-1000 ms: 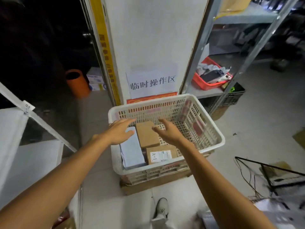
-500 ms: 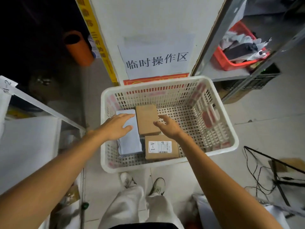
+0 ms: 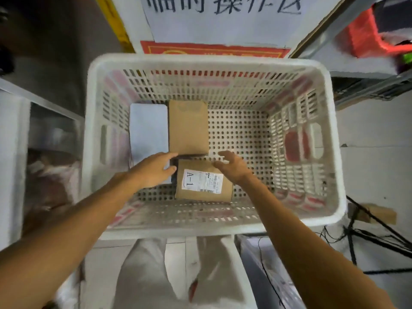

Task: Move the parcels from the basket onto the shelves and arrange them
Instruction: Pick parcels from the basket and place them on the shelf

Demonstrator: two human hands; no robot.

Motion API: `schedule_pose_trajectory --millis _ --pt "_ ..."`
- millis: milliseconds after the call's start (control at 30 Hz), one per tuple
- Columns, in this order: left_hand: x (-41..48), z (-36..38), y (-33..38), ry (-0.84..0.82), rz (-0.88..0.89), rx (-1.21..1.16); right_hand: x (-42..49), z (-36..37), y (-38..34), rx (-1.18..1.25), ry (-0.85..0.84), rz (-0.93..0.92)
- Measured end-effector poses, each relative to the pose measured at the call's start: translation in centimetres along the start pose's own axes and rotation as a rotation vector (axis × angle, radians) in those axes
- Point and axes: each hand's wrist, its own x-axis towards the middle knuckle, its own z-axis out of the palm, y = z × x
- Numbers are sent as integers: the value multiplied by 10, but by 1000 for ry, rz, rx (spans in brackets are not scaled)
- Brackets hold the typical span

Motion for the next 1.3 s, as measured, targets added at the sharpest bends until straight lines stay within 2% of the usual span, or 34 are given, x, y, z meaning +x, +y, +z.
schedule_pose_trajectory --millis 100,200,333,433,533,600,700,867,967,1067,1167,1300 --pt "27 29 -6 -44 -18 61 31 -4 28 -22 -3 61" --pt "50 44 -4 -14 -52 40 56 -8 53 -87 27 109" --pt "73 67 8 31 -155 -100 80 -8 77 84 -65 211" --pt "86 78 19 78 -124 -162 88 -5 88 177 -124 257" --pt "103 82 37 78 -90 -244 89 -11 102 74 -13 268" --pt "114 90 49 74 -91 -279 89 -19 112 111 60 313" --pt "119 101 51 191 -136 -285 90 -25 121 214 60 360" --pt "110 112 47 316 -234 -504 94 -23 129 250 14 375" --pt "112 114 52 361 -293 -525 89 -24 128 292 -8 339" --pt "116 107 56 331 -361 -536 83 -25 123 345 -24 362" --pt "110 95 63 303 -337 -504 71 -32 113 412 21 336" --pt "93 78 72 245 -307 -585 49 -54 99 449 32 231"
